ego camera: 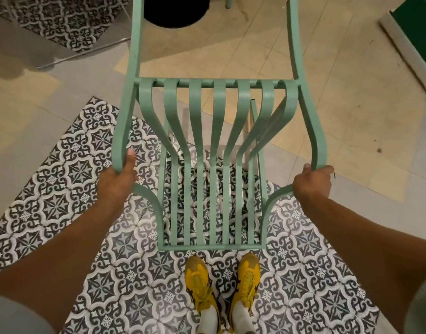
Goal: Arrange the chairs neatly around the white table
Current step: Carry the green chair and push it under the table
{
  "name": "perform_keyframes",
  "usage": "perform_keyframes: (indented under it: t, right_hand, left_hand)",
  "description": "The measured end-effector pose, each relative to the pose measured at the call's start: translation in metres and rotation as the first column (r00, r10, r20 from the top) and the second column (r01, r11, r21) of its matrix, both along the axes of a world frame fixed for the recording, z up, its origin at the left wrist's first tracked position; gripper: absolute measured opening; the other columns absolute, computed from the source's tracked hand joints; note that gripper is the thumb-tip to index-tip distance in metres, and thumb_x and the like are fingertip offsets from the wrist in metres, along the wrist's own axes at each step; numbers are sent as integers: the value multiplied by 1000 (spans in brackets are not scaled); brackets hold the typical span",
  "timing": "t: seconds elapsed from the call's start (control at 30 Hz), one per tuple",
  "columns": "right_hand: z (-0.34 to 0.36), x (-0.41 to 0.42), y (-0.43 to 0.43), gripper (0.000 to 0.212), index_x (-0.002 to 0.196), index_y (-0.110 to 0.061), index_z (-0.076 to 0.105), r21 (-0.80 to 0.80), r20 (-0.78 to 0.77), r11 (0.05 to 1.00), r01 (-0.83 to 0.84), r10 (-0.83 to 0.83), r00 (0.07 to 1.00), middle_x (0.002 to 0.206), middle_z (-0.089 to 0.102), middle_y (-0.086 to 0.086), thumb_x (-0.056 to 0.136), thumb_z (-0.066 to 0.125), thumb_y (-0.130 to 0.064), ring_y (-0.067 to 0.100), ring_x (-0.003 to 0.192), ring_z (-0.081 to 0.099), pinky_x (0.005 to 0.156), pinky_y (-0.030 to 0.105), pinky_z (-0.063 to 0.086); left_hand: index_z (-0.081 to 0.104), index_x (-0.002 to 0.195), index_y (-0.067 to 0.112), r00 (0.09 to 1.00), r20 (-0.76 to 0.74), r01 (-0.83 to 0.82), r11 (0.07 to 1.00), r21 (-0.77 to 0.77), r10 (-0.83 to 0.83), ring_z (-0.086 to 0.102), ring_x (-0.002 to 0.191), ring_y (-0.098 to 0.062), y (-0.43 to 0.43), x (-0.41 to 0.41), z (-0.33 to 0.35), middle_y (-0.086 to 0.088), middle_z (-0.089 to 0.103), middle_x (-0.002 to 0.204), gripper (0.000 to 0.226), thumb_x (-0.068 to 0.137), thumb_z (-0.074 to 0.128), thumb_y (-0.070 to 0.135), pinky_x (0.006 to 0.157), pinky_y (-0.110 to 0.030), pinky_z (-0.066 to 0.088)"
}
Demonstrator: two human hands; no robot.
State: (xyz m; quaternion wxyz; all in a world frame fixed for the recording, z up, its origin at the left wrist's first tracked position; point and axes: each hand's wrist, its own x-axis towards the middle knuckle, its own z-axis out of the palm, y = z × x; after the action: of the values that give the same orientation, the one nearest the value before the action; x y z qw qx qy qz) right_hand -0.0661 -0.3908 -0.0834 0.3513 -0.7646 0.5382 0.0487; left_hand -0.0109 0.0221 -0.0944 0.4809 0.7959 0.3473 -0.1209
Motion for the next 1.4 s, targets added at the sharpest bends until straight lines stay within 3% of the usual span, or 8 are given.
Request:
perform_keyframes:
  t: [0.27, 0.47, 0.7, 0.9, 1.07, 1.17, 1.27, 1.4]
  right_hand:
    - [34, -1, -12, 38, 138, -7, 38, 13, -36, 995, -102, 103, 994, 111, 58, 14, 111, 46, -33, 37, 102, 67, 92, 56, 59]
    - [79, 7, -19, 34, 126, -10, 42, -50, -11, 987, -154, 153, 988, 107, 58, 12, 111, 45, -41, 35, 94, 66, 89, 56, 60]
    - [135, 20, -31, 42, 130, -4, 43, -98, 5, 968, -231, 233, 973, 112, 59, 19, 111, 43, -42, 39, 95, 64, 88, 57, 58]
    - [173, 28, -29, 43, 128, 3, 45, -153, -31, 946, -284, 283, 959, 121, 61, 28, 111, 45, -36, 45, 101, 62, 85, 51, 52]
    - [200, 43, -26, 44, 134, 5, 42, -147, -81, 948, -283, 273, 959, 131, 59, 29, 110, 47, -32, 49, 117, 61, 99, 56, 52]
    - [206, 60, -26, 43, 134, 3, 43, -180, -78, 944, -277, 267, 960, 131, 59, 27, 110, 48, -33, 49, 118, 61, 101, 59, 51]
    - [208, 73, -22, 37, 128, -1, 46, -234, -15, 914, -330, 337, 942, 122, 62, 23, 110, 48, -33, 45, 107, 64, 92, 54, 54]
    - [202, 70, -19, 27, 122, -9, 46, -269, 164, 886, -378, 428, 889, 100, 58, 8, 109, 50, -32, 29, 81, 59, 72, 38, 45]
  left_hand:
    - [71, 88, 13, 1000, 4, -8, 1000, -23, 9, 61, 69, -16, -3, -1, 23, -3, 68, 77, 72, 79, 61, 84, 60, -30, 46]
    - [73, 95, 3, 1000, 23, -9, 999, 39, 8, 63, 74, -26, -6, 7, 64, -13, 68, 84, 84, 79, 62, 85, 79, -47, 60]
    - [71, 85, 3, 999, 32, -6, 990, 141, 1, 66, 69, -28, -12, 9, 122, -21, 75, 89, 86, 78, 58, 88, 60, -32, 53]
    - [69, 78, 2, 999, -44, 44, 953, 300, -32, 72, 70, -34, -14, 12, 165, -19, 72, 78, 98, 79, 41, 96, 61, -41, 62]
    - [67, 64, 2, 998, -9, 59, 908, 414, -61, 61, 51, -26, -16, 28, 198, -14, 64, 59, 108, 78, 23, 100, 47, -25, 40]
    - [57, 63, 3, 1000, 20, 3, 864, 503, -15, 53, 46, -21, -16, 50, 205, -10, 52, 55, 100, 80, 27, 98, 43, -23, 35]
    - [64, 81, -3, 999, -48, 21, 875, 484, 3, 70, 67, -36, -4, 72, 198, -20, 69, 78, 103, 78, 33, 96, 64, -40, 60]
    - [65, 109, -10, 992, -126, 52, 876, 480, 11, 71, 96, -46, 9, 100, 193, -29, 72, 109, 119, 71, 30, 97, 90, -54, 60]
